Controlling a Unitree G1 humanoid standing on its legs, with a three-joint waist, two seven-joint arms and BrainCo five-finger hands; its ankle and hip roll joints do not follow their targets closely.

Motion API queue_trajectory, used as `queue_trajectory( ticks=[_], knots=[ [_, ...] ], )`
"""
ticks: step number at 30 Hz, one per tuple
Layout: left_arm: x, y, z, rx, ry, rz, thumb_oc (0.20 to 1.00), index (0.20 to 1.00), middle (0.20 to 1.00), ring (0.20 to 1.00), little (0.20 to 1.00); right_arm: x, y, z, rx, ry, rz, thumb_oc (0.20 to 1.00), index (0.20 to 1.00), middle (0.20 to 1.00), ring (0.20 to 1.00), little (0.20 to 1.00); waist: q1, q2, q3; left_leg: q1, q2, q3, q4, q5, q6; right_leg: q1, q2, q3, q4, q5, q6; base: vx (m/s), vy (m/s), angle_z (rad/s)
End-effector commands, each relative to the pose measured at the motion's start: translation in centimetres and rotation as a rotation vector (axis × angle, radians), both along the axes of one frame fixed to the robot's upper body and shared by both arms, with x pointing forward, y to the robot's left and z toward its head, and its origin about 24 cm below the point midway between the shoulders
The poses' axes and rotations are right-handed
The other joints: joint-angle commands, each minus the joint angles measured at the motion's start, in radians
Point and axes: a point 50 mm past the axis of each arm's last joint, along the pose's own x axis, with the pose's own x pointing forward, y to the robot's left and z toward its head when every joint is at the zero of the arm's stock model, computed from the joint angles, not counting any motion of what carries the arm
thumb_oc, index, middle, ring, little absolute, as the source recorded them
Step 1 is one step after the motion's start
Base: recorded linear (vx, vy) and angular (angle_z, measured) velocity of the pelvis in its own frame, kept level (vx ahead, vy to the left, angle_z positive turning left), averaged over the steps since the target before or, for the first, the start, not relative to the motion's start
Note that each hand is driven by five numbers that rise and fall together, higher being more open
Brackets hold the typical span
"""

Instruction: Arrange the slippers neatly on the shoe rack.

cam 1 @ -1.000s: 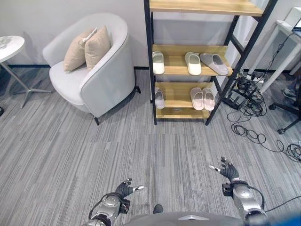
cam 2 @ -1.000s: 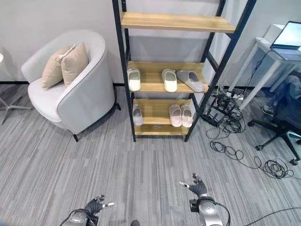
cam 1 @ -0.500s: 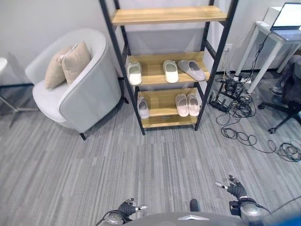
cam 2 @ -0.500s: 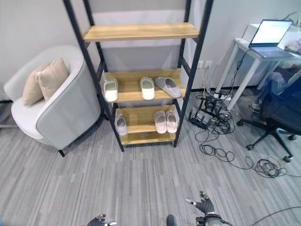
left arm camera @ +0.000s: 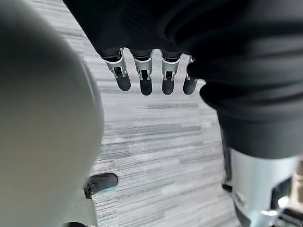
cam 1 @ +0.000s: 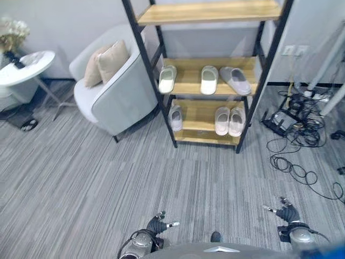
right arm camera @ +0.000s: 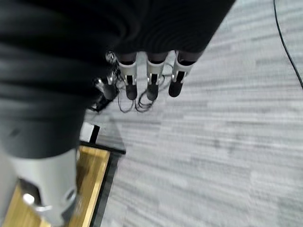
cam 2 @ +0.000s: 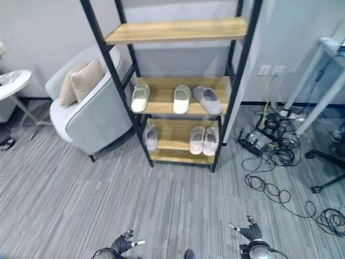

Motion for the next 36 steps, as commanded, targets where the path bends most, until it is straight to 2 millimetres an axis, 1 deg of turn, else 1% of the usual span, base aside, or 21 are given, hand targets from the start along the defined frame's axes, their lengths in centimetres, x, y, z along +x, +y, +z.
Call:
queue_trajectory(
  ticks=[1,2,3,4,5,9,11,12,13,14,15,16,19,21,22,24,26,29,31,32,36],
  knots=[
    [-3.4,1.9,-0.8,0.042,0.096,0.048,1.000,1.000,1.000,1.000,1.000,-0.4,0.1,-0.1,-0.022,-0.012,0.010,1.000,1.000,1.000,1.000,1.000,0.043,-0.013,0.002,-0.060,-0.043,-0.038,-0.089,0.015,0.045,0.107,-0.064,0.099,0.012,-0.025,0.076,0.40,0.062,0.05],
    [-4.8,2.6,-1.1,0.060,0.149,0.061,1.000,1.000,1.000,1.000,1.000,-0.2,0.7,-0.4,-0.022,0.006,0.038,1.000,1.000,1.000,1.000,1.000,0.065,-0.016,0.007,-0.091,-0.043,-0.024,-0.113,0.034,0.046,0.162,-0.054,0.113,-0.022,-0.037,0.083,0.30,0.058,0.17],
    [-4.8,2.6,-1.1,0.060,0.149,0.061,1.000,1.000,1.000,1.000,1.000,-0.2,0.7,-0.4,-0.022,0.006,0.038,1.000,1.000,1.000,1.000,1.000,0.065,-0.016,0.007,-0.091,-0.043,-0.024,-0.113,0.034,0.046,0.162,-0.054,0.113,-0.022,-0.037,0.083,0.44,0.126,0.02],
    [-7.2,3.6,-1.4,0.081,0.235,0.093,1.000,1.000,1.000,1.000,1.000,-0.3,1.6,-0.8,-0.014,0.022,0.065,1.000,1.000,1.000,1.000,1.000,0.085,-0.012,-0.018,-0.035,-0.030,-0.043,-0.138,0.068,0.046,0.193,-0.038,0.130,-0.046,-0.039,0.100,0.48,0.193,-0.62],
    [-8.0,4.1,-1.4,0.096,0.263,0.101,1.000,1.000,1.000,1.000,1.000,-0.4,2.8,-1.3,0.016,0.025,0.080,1.000,1.000,1.000,1.000,1.000,0.095,-0.024,-0.040,-0.030,-0.050,-0.045,-0.100,0.065,0.062,0.225,-0.052,0.132,-0.051,-0.059,0.121,0.58,0.244,-0.81],
    [-6.8,4.8,-1.2,0.115,0.241,0.084,1.000,1.000,1.000,1.000,1.000,0.7,4.9,-1.6,0.064,0.003,0.127,1.000,1.000,1.000,1.000,1.000,0.114,-0.055,-0.067,0.012,-0.090,-0.037,-0.069,0.023,0.112,0.235,-0.089,0.133,0.043,-0.087,0.172,0.35,0.219,-0.29],
    [-5.6,5.0,-1.0,0.115,0.205,0.084,1.000,1.000,1.000,1.000,1.000,1.4,5.7,-1.5,0.068,-0.012,0.155,1.000,1.000,1.000,1.000,1.000,0.118,-0.061,-0.070,0.020,-0.103,-0.030,-0.058,0.007,0.127,0.197,-0.104,0.134,0.154,-0.042,0.195,0.21,0.173,-0.14],
    [-4.0,4.5,-0.8,0.098,0.189,0.059,1.000,1.000,1.000,1.000,1.000,-0.5,12.5,-4.7,0.325,0.253,0.216,1.000,1.000,1.000,1.000,1.000,0.128,-0.063,-0.074,0.019,-0.116,-0.035,-0.047,-0.005,0.139,0.174,-0.123,0.120,0.224,0.007,0.211,0.17,0.166,-0.09],
    [-3.1,4.3,-0.6,0.085,0.151,0.085,1.000,1.000,1.000,1.000,1.000,-3.5,13.8,-5.6,0.349,0.318,0.198,1.000,1.000,1.000,1.000,1.000,0.118,-0.054,-0.073,0.020,-0.118,-0.041,-0.043,-0.012,0.149,0.130,-0.134,0.130,0.299,0.051,0.207,0.15,0.175,-0.15],
    [-2.6,4.2,-0.5,0.085,0.123,0.089,1.000,1.000,1.000,1.000,1.000,-5.4,12.5,-6.0,0.327,0.330,0.153,1.000,1.000,1.000,1.000,1.000,0.109,-0.042,-0.072,0.022,-0.117,-0.043,-0.039,-0.015,0.153,0.095,-0.135,0.143,0.346,0.071,0.195,0.17,0.244,0.05],
    [-0.9,3.1,-0.2,0.059,0.068,0.113,1.000,1.000,1.000,1.000,1.000,-4.6,12.2,-5.7,0.282,0.296,0.202,1.000,1.000,1.000,1.000,1.000,0.087,-0.025,-0.060,0.044,-0.116,-0.040,-0.041,-0.036,0.161,0.022,-0.138,0.165,0.362,0.073,0.173,0.12,0.184,0.12],
    [-0.9,3.0,-0.2,0.059,0.068,0.114,1.000,1.000,1.000,1.000,1.000,-4.6,12.2,-5.7,0.282,0.296,0.203,1.000,1.000,1.000,1.000,1.000,0.085,-0.026,-0.058,0.045,-0.118,-0.041,-0.040,-0.037,0.162,0.023,-0.140,0.164,0.365,0.069,0.174,0.13,0.139,0.20],
    [0.6,3.1,0.3,0.048,0.001,0.166,1.000,1.000,1.000,1.000,1.000,-4.4,12.0,-5.6,0.265,0.287,0.223,1.000,1.000,1.000,1.000,1.000,0.073,-0.023,-0.043,0.079,-0.110,-0.039,-0.044,-0.073,0.160,0.000,-0.178,0.106,0.210,0.039,0.176,0.14,-0.034,-0.04],
    [0.7,2.7,0.3,0.037,-0.011,0.171,1.000,1.000,1.000,1.000,1.000,-5.0,11.5,-5.7,0.253,0.306,0.211,1.000,1.000,1.000,1.000,1.000,0.052,-0.022,-0.037,0.104,-0.111,-0.049,-0.042,-0.096,0.155,-0.050,-0.178,0.137,0.121,0.068,0.185,0.24,-0.097,-0.07],
    [-0.1,2.1,-0.1,0.039,0.025,0.142,1.000,1.000,1.000,1.000,1.000,-6.2,11.0,-6.1,0.248,0.350,0.158,1.000,1.000,1.000,1.000,1.000,0.035,-0.028,-0.033,0.134,-0.121,-0.053,-0.036,-0.129,0.154,-0.048,-0.157,0.215,0.079,0.069,0.203,0.27,-0.088,-0.06],
    [-0.9,1.7,-0.3,0.042,0.041,0.135,1.000,1.000,1.000,1.000,1.000,-6.6,11.1,-6.2,0.227,0.367,0.180,1.000,1.000,1.000,1.000,1.000,0.031,-0.034,-0.032,0.156,-0.117,-0.065,-0.032,-0.137,0.148,-0.035,-0.144,0.230,0.091,0.059,0.187,0.21,-0.162,0.28],
    [-2.2,1.7,-0.7,0.049,0.083,0.117,1.000,1.000,1.000,1.000,1.000,-7.1,12.8,-6.4,0.251,0.393,0.152,1.000,1.000,1.000,1.000,1.000,0.029,-0.044,-0.045,0.176,-0.100,-0.085,-0.055,-0.134,0.130,0.003,-0.137,0.186,0.045,0.049,0.168,0.17,-0.285,0.37],
    [-4.8,1.9,-1.3,0.069,0.171,0.077,1.000,1.000,1.000,1.000,1.000,-7.0,12.1,-6.4,0.240,0.386,0.091,1.000,1.000,1.000,1.000,1.000,0.040,-0.048,-0.069,0.203,-0.078,-0.102,-0.096,-0.125,0.115,0.054,-0.118,0.148,-0.001,0.044,0.148,0.17,-0.233,0.29],
    [-6.8,1.5,-1.6,0.067,0.231,0.049,1.000,1.000,1.000,1.000,1.000,-5.0,11.0,-5.7,0.223,0.302,0.060,1.000,1.000,1.000,1.000,1.000,0.053,-0.043,-0.092,0.233,-0.062,-0.114,-0.133,-0.113,0.104,0.099,-0.106,0.119,-0.041,0.045,0.136,0.19,-0.184,0.11],
    [-7.0,1.6,-1.6,0.061,0.229,0.075,1.000,1.000,1.000,1.000,1.000,-5.9,8.7,-5.3,0.202,0.262,0.064,1.000,1.000,1.000,1.000,1.000,0.050,-0.041,-0.095,0.241,-0.055,-0.107,-0.144,-0.109,0.100,0.106,-0.100,0.120,-0.052,0.048,0.134,0.09,-0.095,0.14],
    [-6.1,0.4,-1.5,0.025,0.190,0.070,1.000,1.000,1.000,1.000,1.000,-3.4,4.2,-3.3,0.188,0.109,0.082,1.000,1.000,1.000,1.000,1.000,0.045,-0.027,-0.101,0.258,-0.041,-0.106,-0.184,-0.096,0.092,0.130,-0.085,0.109,-0.087,0.053,0.133,0.05,-0.031,0.02]
  ],
)
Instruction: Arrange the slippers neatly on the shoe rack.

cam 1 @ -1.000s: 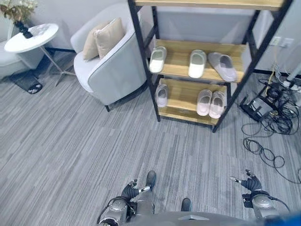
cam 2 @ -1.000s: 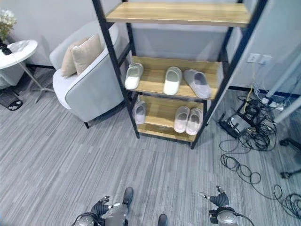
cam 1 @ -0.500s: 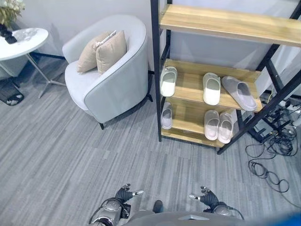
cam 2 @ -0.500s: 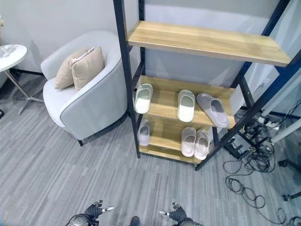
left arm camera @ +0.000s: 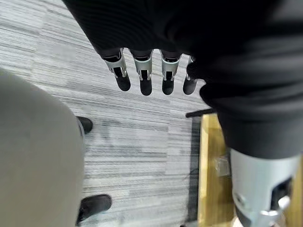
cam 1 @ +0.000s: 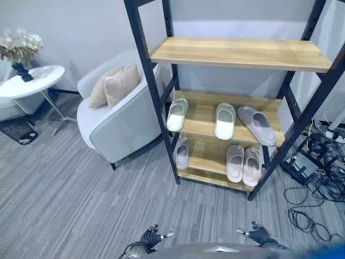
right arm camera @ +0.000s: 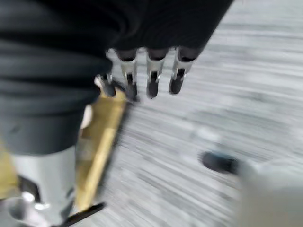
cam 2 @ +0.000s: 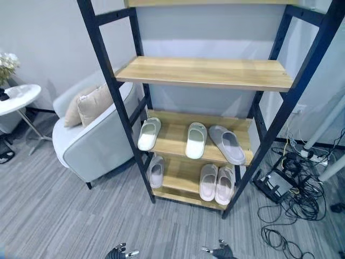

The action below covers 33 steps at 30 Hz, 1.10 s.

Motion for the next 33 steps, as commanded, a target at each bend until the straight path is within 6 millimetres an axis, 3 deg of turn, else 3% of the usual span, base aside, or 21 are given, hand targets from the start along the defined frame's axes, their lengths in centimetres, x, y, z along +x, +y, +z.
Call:
queue_trajectory(
  ticks=[1,4,6,8,9,11,13,14,16,17,20,22,24,29,30,33],
  knots=[
    [-2.4,0.0,-0.4,0.010,0.065,-0.046,1.000,1.000,1.000,1.000,1.000,0.9,-1.4,1.1,0.059,-0.142,-0.056,1.000,1.000,1.000,1.000,1.000,-0.002,-0.071,-0.002,-0.024,-0.041,-0.029,-0.010,0.008,0.021,0.050,-0.081,-0.031,0.015,-0.018,0.036,0.05,0.010,-0.02],
    [-2.1,-0.7,-0.4,-0.010,0.049,-0.056,1.000,1.000,1.000,1.000,1.000,1.9,-2.1,1.8,0.064,-0.205,-0.051,1.000,1.000,1.000,1.000,1.000,0.002,-0.060,-0.014,-0.013,-0.031,-0.034,-0.047,0.026,0.018,0.056,-0.074,-0.034,0.013,-0.027,0.036,0.06,0.031,0.00],
    [-2.2,-1.0,-0.4,-0.014,0.054,-0.084,1.000,1.000,1.000,1.000,1.000,4.2,-0.4,2.3,0.087,-0.283,0.006,1.000,1.000,1.000,1.000,1.000,0.011,-0.054,-0.023,-0.016,-0.029,-0.040,-0.063,0.038,0.018,0.050,-0.072,-0.043,0.013,-0.031,0.039,0.03,0.040,-0.02],
    [-2.2,-1.0,-0.4,-0.013,0.057,-0.085,1.000,1.000,1.000,1.000,1.000,4.7,0.4,2.5,0.104,-0.309,0.030,1.000,1.000,1.000,1.000,1.000,0.014,-0.055,-0.024,-0.018,-0.029,-0.042,-0.063,0.038,0.018,0.048,-0.073,-0.047,0.013,-0.031,0.041,0.00,0.000,0.00],
    [-2.6,-0.8,-0.5,-0.006,0.071,-0.100,1.000,1.000,1.000,1.000,1.000,6.1,2.1,3.0,0.130,-0.367,0.097,1.000,1.000,1.000,1.000,1.000,0.022,-0.056,-0.025,-0.021,-0.028,-0.043,-0.063,0.036,0.019,0.046,-0.074,-0.051,0.013,-0.031,0.043,0.02,0.009,0.07],
    [-2.6,-0.8,-0.5,-0.006,0.071,-0.100,1.000,1.000,1.000,1.000,1.000,6.1,2.1,3.0,0.130,-0.367,0.097,1.000,1.000,1.000,1.000,1.000,0.021,-0.057,-0.025,-0.021,-0.028,-0.043,-0.063,0.036,0.019,0.046,-0.074,-0.051,0.013,-0.031,0.043,0.01,0.007,0.08],
    [-3.0,-0.1,-0.5,0.020,0.091,-0.118,1.000,1.000,1.000,1.000,1.000,9.5,5.7,5.7,0.205,-0.537,0.202,1.000,1.000,1.000,1.000,1.000,0.026,-0.063,-0.020,-0.024,-0.029,-0.042,-0.063,0.034,0.020,0.041,-0.073,-0.047,0.013,-0.029,0.047,0.01,0.006,0.08],
    [-3.2,0.2,-0.5,0.029,0.096,-0.120,1.000,1.000,1.000,1.000,1.000,10.4,6.6,6.8,0.213,-0.591,0.236,1.000,1.000,1.000,1.000,1.000,0.025,-0.066,-0.018,-0.025,-0.029,-0.040,-0.063,0.034,0.021,0.040,-0.074,-0.043,0.013,-0.028,0.049,0.00,0.001,0.05],
    [-3.4,0.7,-0.5,0.050,0.101,-0.119,1.000,1.000,1.000,1.000,1.000,11.8,7.8,9.0,0.229,-0.684,0.277,1.000,1.000,1.000,1.000,1.000,0.023,-0.070,-0.011,-0.028,-0.029,-0.039,-0.063,0.033,0.023,0.036,-0.076,-0.042,0.013,-0.027,0.054,-0.01,0.022,0.00],
    [-3.6,1.0,-0.5,0.060,0.100,-0.111,1.000,1.000,1.000,1.000,1.000,13.1,8.6,11.3,0.250,-0.783,0.297,1.000,1.000,1.000,1.000,1.000,0.023,-0.071,-0.006,-0.033,-0.031,-0.038,-0.063,0.033,0.026,0.030,-0.079,-0.040,0.013,-0.025,0.058,-0.01,0.070,0.01],
    [-3.6,0.6,-0.5,0.057,0.094,-0.128,1.000,1.000,1.000,1.000,1.000,15.6,9.0,15.5,0.211,-0.951,0.326,1.000,1.000,1.000,1.000,1.000,0.026,-0.070,0.000,-0.040,-0.033,-0.040,-0.063,0.037,0.032,0.021,-0.086,-0.035,0.013,-0.024,0.065,-0.02,0.094,-0.04],
    [-2.9,0.2,-0.4,0.061,0.077,-0.158,1.000,1.000,1.000,1.000,1.000,18.7,9.6,19.2,0.151,-1.066,0.320,1.000,1.000,1.000,1.000,1.000,0.033,-0.074,0.012,-0.057,-0.038,-0.041,-0.063,0.043,0.035,0.003,-0.093,-0.027,0.013,-0.016,0.074,-0.07,0.126,-0.12],
    [-1.5,0.0,-0.3,0.066,0.043,-0.139,1.000,1.000,1.000,1.000,1.000,21.5,9.0,22.0,0.046,-1.124,0.274,1.000,1.000,1.000,1.000,1.000,0.045,-0.081,0.031,-0.091,-0.043,-0.046,-0.063,0.056,0.037,-0.024,-0.098,-0.028,0.013,-0.009,0.083,-0.13,0.108,-0.04],
    [0.8,-0.5,0.2,0.048,-0.034,-0.132,1.000,1.000,1.000,1.000,1.000,24.9,6.4,26.2,-0.103,-1.223,0.161,1.000,1.000,1.000,1.000,1.000,0.070,-0.087,0.068,-0.150,-0.056,-0.062,-0.063,0.080,0.042,-0.067,-0.111,-0.044,0.013,0.002,0.097,-0.12,0.085,0.08],
    [1.7,-0.5,0.4,0.053,-0.059,-0.144,1.000,1.000,1.000,1.000,1.000,26.1,5.4,28.2,-0.161,-1.271,0.107,1.000,1.000,1.000,1.000,1.000,0.078,-0.088,0.087,-0.178,-0.062,-0.065,-0.063,0.093,0.043,-0.086,-0.117,-0.051,0.013,0.006,0.103,-0.13,0.082,0.13],
    [2.4,-0.4,0.6,0.055,-0.078,-0.138,1.000,1.000,1.000,1.000,1.000,27.0,5.0,30.0,-0.177,-1.314,0.041,1.000,1.000,1.000,1.000,1.000,0.080,-0.090,0.106,-0.203,-0.068,-0.067,-0.063,0.104,0.043,-0.107,-0.123,-0.054,0.013,0.013,0.106,-0.11,0.068,0.16]
  ],
)
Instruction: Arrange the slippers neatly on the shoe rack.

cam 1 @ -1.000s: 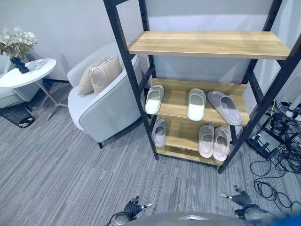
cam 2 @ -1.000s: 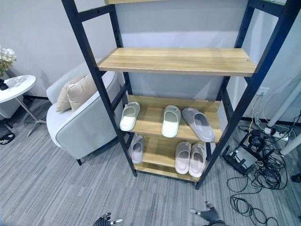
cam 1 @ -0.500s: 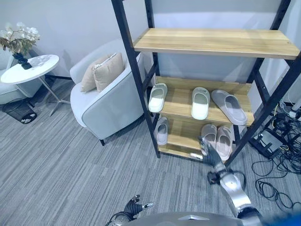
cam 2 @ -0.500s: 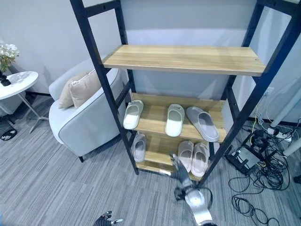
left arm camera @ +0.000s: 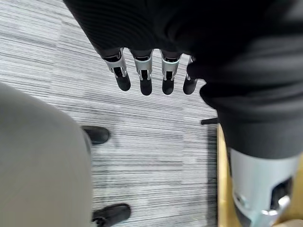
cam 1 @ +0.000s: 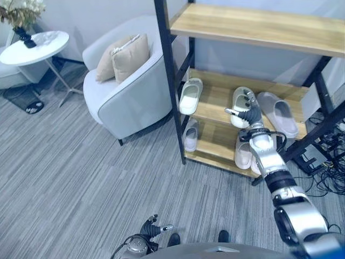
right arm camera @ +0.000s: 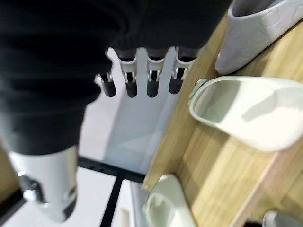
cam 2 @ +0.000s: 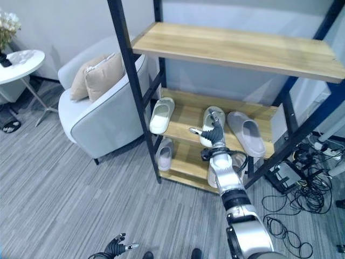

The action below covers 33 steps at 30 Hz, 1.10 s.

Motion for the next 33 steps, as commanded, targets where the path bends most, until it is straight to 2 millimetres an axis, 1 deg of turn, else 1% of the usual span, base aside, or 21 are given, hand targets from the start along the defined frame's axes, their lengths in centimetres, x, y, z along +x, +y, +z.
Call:
queue_trajectory(
  ticks=[1,2,3,5,7,10,11,13,15,19,21,22,27,28,29,30,31,33],
  knots=[
    [0.0,-1.1,-0.3,-0.010,0.024,-0.021,1.000,1.000,1.000,1.000,1.000,1.4,-2.0,6.2,0.012,-0.240,-0.151,1.000,1.000,1.000,1.000,1.000,0.028,-0.016,0.088,-0.036,0.009,-0.040,-0.012,0.021,0.017,0.073,-0.045,-0.034,0.008,-0.049,0.054,-0.12,0.080,0.19],
    [0.3,-1.1,-0.2,-0.012,0.015,-0.010,1.000,1.000,1.000,1.000,1.000,1.7,-2.5,6.9,0.029,-0.258,-0.185,1.000,1.000,1.000,1.000,1.000,0.029,-0.015,0.098,-0.048,0.005,-0.042,-0.012,0.026,0.017,0.065,-0.047,-0.037,0.008,-0.048,0.056,-0.15,0.114,0.05],
    [0.7,-1.1,-0.1,-0.015,0.003,0.006,1.000,1.000,1.000,1.000,1.000,1.9,-3.6,8.0,0.033,-0.294,-0.265,1.000,1.000,1.000,1.000,1.000,0.030,-0.011,0.115,-0.066,-0.002,-0.044,-0.012,0.035,0.017,0.052,-0.053,-0.042,0.008,-0.043,0.060,-0.10,0.084,0.03],
    [0.8,-1.1,-0.1,-0.017,-0.002,0.017,1.000,1.000,1.000,1.000,1.000,2.0,-3.9,8.5,0.055,-0.307,-0.297,1.000,1.000,1.000,1.000,1.000,0.030,-0.009,0.123,-0.074,-0.005,-0.045,-0.012,0.039,0.017,0.047,-0.056,-0.044,0.008,-0.041,0.062,-0.07,0.072,0.05],
    [1.0,-1.0,0.0,-0.024,-0.008,0.043,1.000,1.000,1.000,1.000,1.000,1.9,-5.0,9.4,0.072,-0.347,-0.389,1.000,1.000,1.000,1.000,1.000,0.030,-0.006,0.141,-0.089,-0.011,-0.046,-0.012,0.046,0.017,0.037,-0.062,-0.048,0.008,-0.038,0.066,-0.07,0.084,0.07],
    [1.1,-1.0,0.0,-0.037,-0.020,0.071,1.000,1.000,1.000,1.000,1.000,1.8,-6.2,9.1,0.109,-0.351,-0.481,1.000,1.000,1.000,1.000,1.000,0.032,-0.001,0.158,-0.101,-0.018,-0.047,-0.011,0.053,0.015,0.029,-0.068,-0.055,0.008,-0.035,0.072,-0.04,0.064,0.02],
    [1.2,-1.1,0.1,-0.050,-0.026,0.087,1.000,1.000,1.000,1.000,1.000,1.6,-6.6,8.9,0.150,-0.357,-0.527,1.000,1.000,1.000,1.000,1.000,0.032,0.001,0.166,-0.106,-0.022,-0.049,-0.011,0.056,0.014,0.029,-0.071,-0.058,0.008,-0.035,0.073,-0.02,0.041,0.05],
    [1.4,-1.3,0.1,-0.059,-0.032,0.092,1.000,1.000,1.000,1.000,1.000,1.6,-6.7,8.7,0.173,-0.352,-0.543,1.000,1.000,1.000,1.000,1.000,0.033,0.002,0.170,-0.107,-0.025,-0.052,-0.011,0.057,0.015,0.029,-0.073,-0.060,0.008,-0.037,0.075,0.00,0.023,0.03],
    [1.6,-1.8,0.2,-0.077,-0.050,0.086,1.000,1.000,1.000,1.000,1.000,1.5,-7.2,7.9,0.203,-0.319,-0.573,1.000,1.000,1.000,1.000,1.000,0.033,0.008,0.180,-0.110,-0.029,-0.056,-0.011,0.061,0.015,0.027,-0.078,-0.064,0.008,-0.036,0.078,0.00,0.051,-0.01],
    [2.0,-2.1,0.3,-0.087,-0.063,0.086,1.000,1.000,1.000,1.000,1.000,1.6,-7.2,7.7,0.215,-0.308,-0.568,1.000,1.000,1.000,1.000,1.000,0.033,0.007,0.184,-0.112,-0.031,-0.057,-0.011,0.061,0.014,0.026,-0.080,-0.066,0.008,-0.036,0.080,0.00,0.010,0.00],
    [3.0,-2.9,0.8,-0.100,-0.108,0.048,1.000,1.000,1.000,1.000,1.000,2.3,-7.2,8.6,0.195,-0.288,-0.501,1.000,1.000,1.000,1.000,1.000,0.045,0.006,0.193,-0.127,-0.037,-0.063,-0.007,0.063,0.015,0.015,-0.086,-0.075,0.008,-0.033,0.086,0.00,0.000,0.00],
    [3.0,-2.9,0.8,-0.100,-0.108,0.048,1.000,1.000,1.000,1.000,1.000,2.3,-7.2,8.6,0.195,-0.288,-0.500,1.000,1.000,1.000,1.000,1.000,0.045,0.006,0.193,-0.128,-0.037,-0.064,-0.006,0.063,0.015,0.015,-0.086,-0.075,0.008,-0.033,0.086,0.00,0.000,0.00],
    [3.6,-3.0,1.1,-0.108,-0.141,0.043,1.000,1.000,1.000,1.000,1.000,3.3,-6.7,11.3,0.188,-0.324,-0.483,1.000,1.000,1.000,1.000,1.000,0.063,0.004,0.198,-0.153,-0.042,-0.076,-0.008,0.074,0.009,-0.004,-0.089,-0.092,0.008,-0.034,0.089,-0.01,0.007,0.06],
    [3.6,-3.0,1.1,-0.108,-0.141,0.043,1.000,1.000,1.000,1.000,1.000,3.3,-6.7,11.3,0.188,-0.324,-0.483,1.000,1.000,1.000,1.000,1.000,0.063,0.004,0.198,-0.153,-0.042,-0.076,-0.008,0.074,0.009,-0.004,-0.089,-0.092,0.008,-0.034,0.089,-0.01,0.005,0.16],
    [3.8,-2.9,1.2,-0.110,-0.148,0.052,1.000,1.000,1.000,1.000,1.000,3.6,-6.2,12.2,0.199,-0.332,-0.476,1.000,1.000,1.000,1.000,1.000,0.064,0.002,0.201,-0.162,-0.044,-0.078,-0.010,0.077,0.007,-0.012,-0.089,-0.095,0.008,-0.034,0.090,0.00,0.005,0.12],
    [3.8,-2.9,1.2,-0.110,-0.148,0.052,1.000,1.000,1.000,1.000,1.000,3.6,-6.2,12.2,0.199,-0.332,-0.476,1.000,1.000,1.000,1.000,1.000,0.064,0.002,0.201,-0.162,-0.044,-0.078,-0.010,0.077,0.007,-0.012,-0.089,-0.095,0.008,-0.034,0.090,-0.01,0.008,0.08],
    [3.8,-2.9,1.2,-0.110,-0.148,0.059,1.000,1.000,1.000,1.000,1.000,3.7,-6.3,12.9,0.197,-0.340,-0.491,1.000,1.000,1.000,1.000,1.000,0.067,0.001,0.206,-0.174,-0.045,-0.081,-0.011,0.080,0.005,-0.021,-0.090,-0.099,0.008,-0.033,0.093,-0.01,0.010,0.04],
    [3.6,-2.8,1.1,-0.108,-0.143,0.064,1.000,1.000,1.000,1.000,1.000,3.8,-6.4,13.6,0.219,-0.346,-0.492,1.000,1.000,1.000,1.000,1.000,0.068,0.001,0.210,-0.186,-0.047,-0.084,-0.011,0.083,0.003,-0.030,-0.091,-0.105,0.008,-0.033,0.095,0.00,0.008,0.02]
  ],
)
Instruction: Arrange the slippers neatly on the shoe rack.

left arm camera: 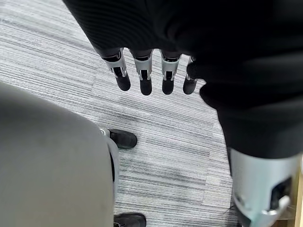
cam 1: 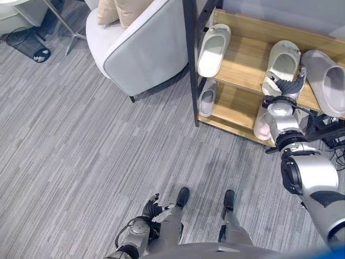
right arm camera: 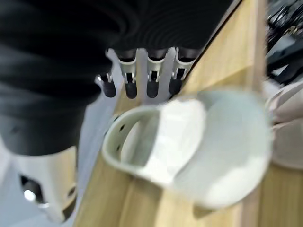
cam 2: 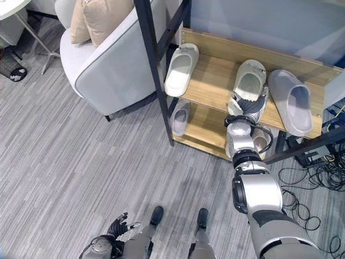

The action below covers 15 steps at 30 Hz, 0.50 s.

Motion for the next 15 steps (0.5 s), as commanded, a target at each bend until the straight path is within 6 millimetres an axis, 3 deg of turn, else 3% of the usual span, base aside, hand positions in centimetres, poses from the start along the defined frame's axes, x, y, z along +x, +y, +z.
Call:
queue_trajectory(
  ticks=[1,11,15],
  knots=[
    [-0.7,-2.0,-0.6,-0.055,0.041,-0.001,1.000,1.000,1.000,1.000,1.000,0.1,-1.6,6.1,-0.008,-0.186,-0.041,1.000,1.000,1.000,1.000,1.000,0.028,-0.004,0.050,0.032,0.011,-0.056,-0.086,0.059,-0.009,0.136,-0.045,-0.076,0.007,-0.082,0.081,-0.01,0.019,0.05],
    [-0.4,-2.2,-0.4,-0.077,0.030,0.020,1.000,1.000,1.000,1.000,1.000,0.7,-0.7,7.5,0.023,-0.162,-0.012,1.000,1.000,1.000,1.000,1.000,0.022,-0.004,0.067,-0.013,0.004,-0.056,-0.087,0.072,-0.019,0.104,-0.051,-0.092,0.007,-0.081,0.092,0.00,0.013,0.04],
    [-0.1,-2.8,-0.2,-0.098,0.009,0.022,1.000,1.000,1.000,1.000,1.000,1.4,1.4,7.6,0.029,-0.137,0.083,1.000,1.000,1.000,1.000,1.000,0.018,-0.009,0.074,-0.012,0.005,-0.056,-0.087,0.071,-0.017,0.105,-0.052,-0.088,0.007,-0.080,0.097,0.01,0.017,0.00]
  ],
)
